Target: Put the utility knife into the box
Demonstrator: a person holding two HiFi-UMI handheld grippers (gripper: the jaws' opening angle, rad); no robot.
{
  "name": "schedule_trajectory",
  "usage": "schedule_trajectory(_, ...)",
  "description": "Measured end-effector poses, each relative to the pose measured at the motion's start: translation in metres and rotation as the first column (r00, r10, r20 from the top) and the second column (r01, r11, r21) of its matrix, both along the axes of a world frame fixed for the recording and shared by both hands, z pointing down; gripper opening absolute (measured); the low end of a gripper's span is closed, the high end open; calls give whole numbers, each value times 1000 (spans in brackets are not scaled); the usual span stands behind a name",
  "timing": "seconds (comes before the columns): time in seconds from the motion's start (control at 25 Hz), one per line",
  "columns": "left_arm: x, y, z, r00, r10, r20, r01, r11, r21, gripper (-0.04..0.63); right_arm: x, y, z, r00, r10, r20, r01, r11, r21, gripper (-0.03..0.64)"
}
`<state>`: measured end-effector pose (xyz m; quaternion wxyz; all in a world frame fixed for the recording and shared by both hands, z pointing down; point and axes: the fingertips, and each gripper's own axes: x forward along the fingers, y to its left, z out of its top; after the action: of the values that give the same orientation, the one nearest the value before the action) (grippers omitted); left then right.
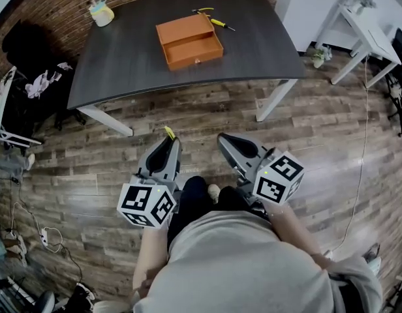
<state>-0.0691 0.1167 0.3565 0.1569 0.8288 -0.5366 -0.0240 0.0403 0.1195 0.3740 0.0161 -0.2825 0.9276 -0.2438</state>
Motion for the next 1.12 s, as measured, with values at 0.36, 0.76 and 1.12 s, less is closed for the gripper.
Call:
schedule_trajectory(0.36,8,-55,8,998,57,-5,-57,998,-11,66,16,-52,14,996,92,10,-91,995,-43,5)
schedule_trajectory(0.76,-5,-165,16,994,108,-32,-108,994,-18,66,3,-148,25,989,146,-26,-147,987,-71,5)
schedule_trajectory(1.12,-31,-273,10,986,167,-20,-167,986,-21,64,-26,-255,20,981,190,-27,-191,979,-68,5)
